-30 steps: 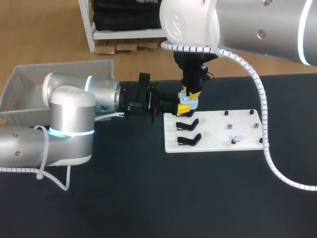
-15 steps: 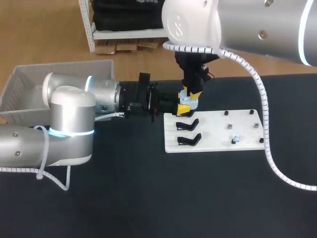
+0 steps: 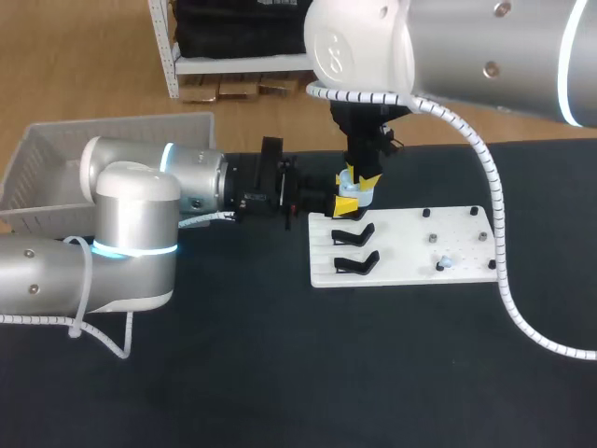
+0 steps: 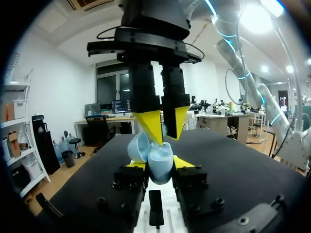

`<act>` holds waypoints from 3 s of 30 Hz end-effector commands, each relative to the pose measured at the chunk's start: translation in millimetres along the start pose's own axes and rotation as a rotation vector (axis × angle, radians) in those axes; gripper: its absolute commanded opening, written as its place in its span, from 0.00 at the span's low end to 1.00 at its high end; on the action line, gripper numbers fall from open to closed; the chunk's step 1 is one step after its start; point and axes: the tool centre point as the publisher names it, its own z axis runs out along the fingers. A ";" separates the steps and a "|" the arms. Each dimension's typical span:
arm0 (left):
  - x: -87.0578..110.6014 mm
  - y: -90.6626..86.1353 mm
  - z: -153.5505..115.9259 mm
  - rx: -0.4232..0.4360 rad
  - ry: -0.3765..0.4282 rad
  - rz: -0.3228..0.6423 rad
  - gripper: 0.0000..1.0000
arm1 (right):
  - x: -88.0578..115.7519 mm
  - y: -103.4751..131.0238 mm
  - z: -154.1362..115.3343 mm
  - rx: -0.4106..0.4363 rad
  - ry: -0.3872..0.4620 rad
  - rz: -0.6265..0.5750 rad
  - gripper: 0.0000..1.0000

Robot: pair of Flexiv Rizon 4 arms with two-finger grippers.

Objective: Pick up each earbud case from the left stands, insert the matching earbuds, close the lid, and place the case in the box.

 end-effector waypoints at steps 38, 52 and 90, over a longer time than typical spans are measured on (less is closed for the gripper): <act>0.6 -1.6 0.0 -0.008 -0.002 0.003 0.00 | -25.2 -113.4 -31.5 -0.295 -0.110 -0.493 0.22; 0.6 -1.6 0.0 -0.008 -0.002 0.003 0.00 | -48.8 -139.5 -17.5 -0.307 -0.047 -0.589 1.00; 0.6 -1.6 0.0 -0.008 -0.002 0.003 0.00 | -81.6 -115.7 111.1 -0.261 -0.197 -0.999 0.66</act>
